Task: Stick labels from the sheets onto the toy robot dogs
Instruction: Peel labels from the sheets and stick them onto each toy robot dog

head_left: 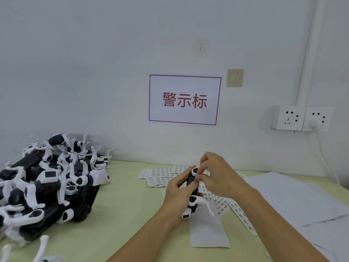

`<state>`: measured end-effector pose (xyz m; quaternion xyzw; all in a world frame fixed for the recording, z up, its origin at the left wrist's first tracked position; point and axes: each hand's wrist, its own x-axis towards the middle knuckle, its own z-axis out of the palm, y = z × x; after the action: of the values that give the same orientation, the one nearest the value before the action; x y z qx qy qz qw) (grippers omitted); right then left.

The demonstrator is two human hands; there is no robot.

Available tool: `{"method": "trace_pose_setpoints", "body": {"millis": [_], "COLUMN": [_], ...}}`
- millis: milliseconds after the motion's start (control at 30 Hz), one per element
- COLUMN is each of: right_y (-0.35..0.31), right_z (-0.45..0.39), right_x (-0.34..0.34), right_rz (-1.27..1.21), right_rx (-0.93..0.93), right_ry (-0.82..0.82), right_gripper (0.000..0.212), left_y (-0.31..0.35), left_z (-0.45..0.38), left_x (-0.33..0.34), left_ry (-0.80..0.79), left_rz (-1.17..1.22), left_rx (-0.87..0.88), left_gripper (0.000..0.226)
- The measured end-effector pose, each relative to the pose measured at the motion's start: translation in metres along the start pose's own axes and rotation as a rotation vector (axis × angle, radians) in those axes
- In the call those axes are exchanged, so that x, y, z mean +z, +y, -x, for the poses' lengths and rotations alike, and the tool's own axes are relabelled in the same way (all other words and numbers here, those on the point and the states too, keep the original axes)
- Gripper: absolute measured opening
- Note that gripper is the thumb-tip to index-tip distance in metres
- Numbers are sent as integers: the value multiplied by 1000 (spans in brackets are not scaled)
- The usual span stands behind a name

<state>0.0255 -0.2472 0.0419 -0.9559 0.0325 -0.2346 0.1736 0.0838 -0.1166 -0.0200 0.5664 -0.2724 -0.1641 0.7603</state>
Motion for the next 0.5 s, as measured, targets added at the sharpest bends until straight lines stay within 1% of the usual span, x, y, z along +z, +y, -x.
{"method": "trace_pose_setpoints", "body": {"millis": [200, 367, 500], "right_y": [1, -4, -7], "right_z": [0, 1, 1], "right_x": [0, 0, 0], "right_rz": [-20, 25, 54], "right_rx": [3, 15, 30], "right_ry": [10, 26, 35], "right_gripper": [18, 18, 12], "left_y": [0, 0, -2], "left_z": [1, 0, -1], "left_x": [2, 1, 1], "left_ry": [8, 7, 19], "left_rz": [-19, -1, -7], "left_rx": [2, 8, 11], "left_gripper": [46, 46, 45]}}
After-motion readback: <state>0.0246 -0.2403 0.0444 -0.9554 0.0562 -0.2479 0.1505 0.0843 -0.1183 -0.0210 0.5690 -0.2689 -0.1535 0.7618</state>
